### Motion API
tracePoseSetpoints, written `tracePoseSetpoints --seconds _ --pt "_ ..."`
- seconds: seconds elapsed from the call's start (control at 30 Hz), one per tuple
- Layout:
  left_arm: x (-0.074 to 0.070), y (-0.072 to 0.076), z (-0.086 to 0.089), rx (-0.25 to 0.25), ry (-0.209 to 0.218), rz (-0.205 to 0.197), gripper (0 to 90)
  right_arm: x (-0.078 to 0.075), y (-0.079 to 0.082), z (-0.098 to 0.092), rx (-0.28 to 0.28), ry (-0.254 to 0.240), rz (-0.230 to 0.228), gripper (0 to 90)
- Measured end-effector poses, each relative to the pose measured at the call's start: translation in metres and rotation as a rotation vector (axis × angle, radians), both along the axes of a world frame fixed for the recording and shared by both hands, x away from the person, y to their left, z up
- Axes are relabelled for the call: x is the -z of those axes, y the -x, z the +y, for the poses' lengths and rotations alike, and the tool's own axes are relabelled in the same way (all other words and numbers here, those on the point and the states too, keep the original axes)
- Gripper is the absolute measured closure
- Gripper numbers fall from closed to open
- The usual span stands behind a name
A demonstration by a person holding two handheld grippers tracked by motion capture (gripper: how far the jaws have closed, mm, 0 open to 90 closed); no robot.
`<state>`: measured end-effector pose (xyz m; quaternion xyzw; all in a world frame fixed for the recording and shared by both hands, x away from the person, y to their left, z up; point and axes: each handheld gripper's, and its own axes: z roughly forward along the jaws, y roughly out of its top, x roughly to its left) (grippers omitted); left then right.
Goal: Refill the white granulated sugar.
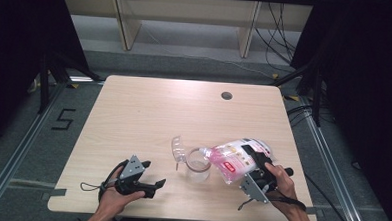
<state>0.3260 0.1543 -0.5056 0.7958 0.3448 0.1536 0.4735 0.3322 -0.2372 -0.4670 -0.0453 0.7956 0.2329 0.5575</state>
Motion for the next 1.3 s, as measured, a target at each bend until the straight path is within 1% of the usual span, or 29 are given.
tracePoseSetpoints --seconds 0.07,0.1,0.13,0.17,0.2,0.23,0.27,0.3,0.33,0.37,0.47,0.53,0.6,0.63,0.73,0.77,0.8,0.9,0.93,0.97,1.0,1.07,1.1,1.13,1.17,1.2,1.23,1.27,1.3 --pt "0.0001 0.0000 0.0000 0.001 0.000 0.001 16.1 -0.0010 -0.0007 0.0006 -0.017 0.021 -0.020 54.4" --pt "0.0001 0.0002 0.0000 0.001 -0.001 0.000 16.1 -0.0008 0.0001 0.0011 -0.005 0.029 -0.019 54.4" --pt "0.0004 0.0002 -0.0003 0.001 0.003 -0.002 16.1 -0.0013 0.0000 0.0013 -0.011 0.047 -0.043 54.5" --pt "0.0001 0.0003 -0.0002 0.002 0.002 -0.001 16.0 0.0006 0.0006 0.0016 -0.006 0.042 -0.026 54.5" --pt "-0.0001 0.0009 -0.0007 -0.007 0.003 -0.003 16.1 0.0006 0.0011 0.0016 -0.001 0.044 -0.029 54.5" --pt "-0.0001 0.0006 -0.0004 -0.004 0.000 -0.003 16.1 -0.0018 0.0010 0.0015 -0.004 0.081 -0.055 54.6" --pt "-0.0001 0.0005 -0.0003 -0.003 -0.001 -0.002 16.1 -0.0018 0.0010 0.0015 -0.004 0.081 -0.055 54.6" --pt "-0.0001 0.0003 -0.0001 0.001 -0.001 0.001 16.1 -0.0014 0.0013 0.0015 -0.004 0.083 -0.073 54.6" --pt "-0.0001 0.0007 -0.0002 -0.003 -0.002 -0.003 16.0 -0.0008 0.0019 0.0020 0.001 0.090 -0.075 54.6" --pt "-0.0002 0.0007 -0.0002 -0.003 -0.004 -0.003 16.1 -0.0022 0.0021 0.0022 -0.008 0.112 -0.091 54.7" --pt "0.0002 0.0002 -0.0002 0.002 0.000 0.000 16.1 -0.0020 0.0031 0.0025 -0.001 0.122 -0.095 54.7" --pt "0.0002 0.0002 -0.0003 0.004 -0.002 -0.001 16.1 -0.0028 0.0027 0.0028 -0.015 0.142 -0.112 54.8" --pt "0.0002 0.0001 -0.0003 0.004 -0.003 -0.001 16.1 -0.0030 0.0036 0.0028 -0.010 0.145 -0.116 54.8" --pt "0.0002 0.0003 -0.0003 0.003 -0.004 -0.002 16.1 -0.0029 0.0043 0.0037 -0.006 0.159 -0.125 54.9" --pt "0.0004 0.0001 -0.0005 0.004 -0.005 -0.002 16.1 -0.0046 0.0046 0.0040 -0.008 0.166 -0.132 55.0" --pt "0.0004 0.0002 -0.0006 0.003 -0.004 -0.001 16.0 -0.0036 0.0057 0.0037 0.005 0.149 -0.125 55.0" --pt "0.0004 0.0003 -0.0006 0.004 -0.004 -0.002 16.0 -0.0041 0.0057 0.0039 0.004 0.155 -0.129 55.0" --pt "0.0004 0.0002 -0.0006 0.004 -0.004 -0.002 16.0 -0.0049 0.0059 0.0042 0.001 0.176 -0.148 55.2" --pt "0.0004 0.0002 -0.0006 0.003 -0.004 -0.002 16.1 -0.0046 0.0058 0.0044 0.000 0.183 -0.145 55.2" --pt "0.0004 0.0002 -0.0007 0.004 -0.004 -0.001 16.1 -0.0051 0.0056 0.0050 -0.003 0.196 -0.153 55.2" --pt "0.0007 0.0004 -0.0016 0.000 0.006 -0.001 16.1 -0.0056 0.0057 0.0059 -0.010 0.217 -0.165 55.2" --pt "0.0004 0.0004 -0.0011 0.005 -0.003 0.001 16.0 -0.0051 0.0063 0.0064 -0.004 0.219 -0.168 55.3" --pt "0.0004 0.0002 -0.0010 0.005 -0.003 -0.001 16.1 -0.0059 0.0060 0.0070 -0.012 0.231 -0.175 55.4" --pt "0.0008 0.0004 -0.0017 0.000 0.007 0.000 16.0 -0.0056 0.0064 0.0069 -0.006 0.224 -0.170 55.4" --pt "0.0008 0.0004 -0.0016 0.000 0.007 0.000 16.1 -0.0058 0.0065 0.0069 -0.006 0.226 -0.174 55.4" --pt "0.0007 0.0003 -0.0016 0.000 0.006 0.000 16.0 -0.0060 0.0064 0.0071 -0.007 0.236 -0.182 55.5" --pt "0.0007 0.0004 -0.0016 0.000 0.006 0.000 16.1 -0.0053 0.0071 0.0071 0.001 0.241 -0.177 55.5" --pt "0.0007 0.0003 -0.0016 0.000 0.005 0.000 16.1 -0.0065 0.0059 0.0074 -0.013 0.266 -0.198 55.6" --pt "0.0002 0.0002 -0.0007 0.006 -0.009 -0.004 16.1 -0.0038 0.0059 0.0069 -0.008 0.239 -0.181 55.6"
